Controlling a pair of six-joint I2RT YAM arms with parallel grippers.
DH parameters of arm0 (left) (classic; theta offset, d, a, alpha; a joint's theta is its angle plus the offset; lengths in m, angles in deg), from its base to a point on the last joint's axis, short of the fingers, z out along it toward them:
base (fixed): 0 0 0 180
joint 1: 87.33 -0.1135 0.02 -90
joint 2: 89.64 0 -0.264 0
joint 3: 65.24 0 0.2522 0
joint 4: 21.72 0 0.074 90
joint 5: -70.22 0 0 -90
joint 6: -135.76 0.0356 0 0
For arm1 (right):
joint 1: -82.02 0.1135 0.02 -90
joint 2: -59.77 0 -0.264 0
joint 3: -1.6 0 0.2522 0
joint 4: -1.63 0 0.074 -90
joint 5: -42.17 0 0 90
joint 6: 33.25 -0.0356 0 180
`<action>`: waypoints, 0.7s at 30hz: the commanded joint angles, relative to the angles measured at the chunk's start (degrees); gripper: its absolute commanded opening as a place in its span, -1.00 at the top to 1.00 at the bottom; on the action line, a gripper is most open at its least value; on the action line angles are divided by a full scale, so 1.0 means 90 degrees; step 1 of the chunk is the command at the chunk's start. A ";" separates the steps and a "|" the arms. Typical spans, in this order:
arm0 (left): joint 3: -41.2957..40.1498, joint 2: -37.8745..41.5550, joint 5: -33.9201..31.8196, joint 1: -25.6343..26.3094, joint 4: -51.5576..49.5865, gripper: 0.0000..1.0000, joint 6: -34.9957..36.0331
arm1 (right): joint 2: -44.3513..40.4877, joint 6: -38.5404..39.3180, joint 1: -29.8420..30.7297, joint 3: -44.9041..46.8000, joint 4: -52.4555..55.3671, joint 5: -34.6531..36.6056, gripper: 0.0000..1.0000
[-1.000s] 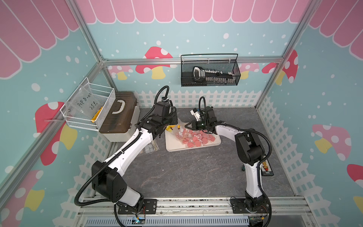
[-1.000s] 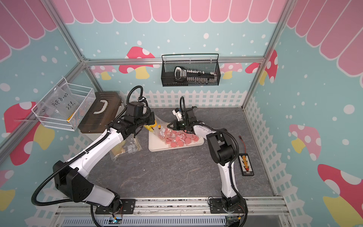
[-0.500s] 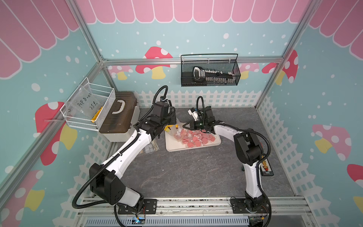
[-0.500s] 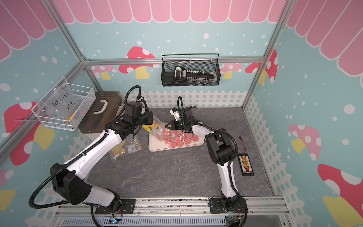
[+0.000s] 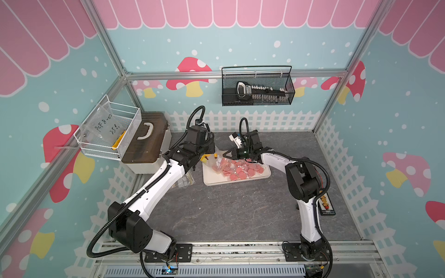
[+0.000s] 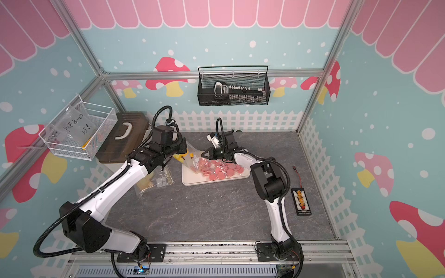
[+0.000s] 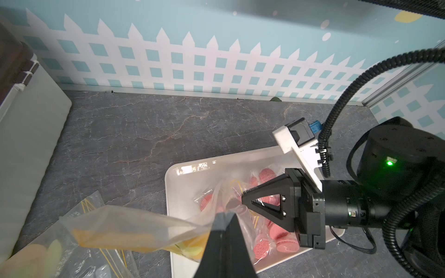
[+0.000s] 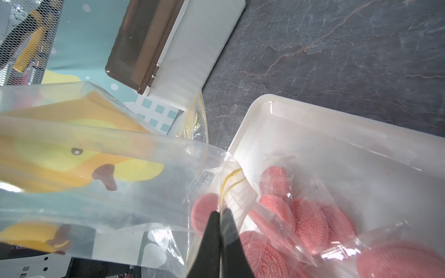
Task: Pour cookies out of the ziploc bag
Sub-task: 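Pour the cookies out of the ziploc bag onto the tray.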
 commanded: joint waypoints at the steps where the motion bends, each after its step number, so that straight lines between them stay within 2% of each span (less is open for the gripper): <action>1: 0.0043 0.0245 -0.0170 0.0004 0.0137 1.00 0.0137 | 0.0231 0.0012 0.0035 -0.0053 0.0068 -0.0030 1.00; 21: 0.0150 0.0323 -0.0043 0.0062 0.0072 1.00 0.0099 | 0.0399 -0.0312 0.0046 -0.0082 -0.0373 -0.0123 1.00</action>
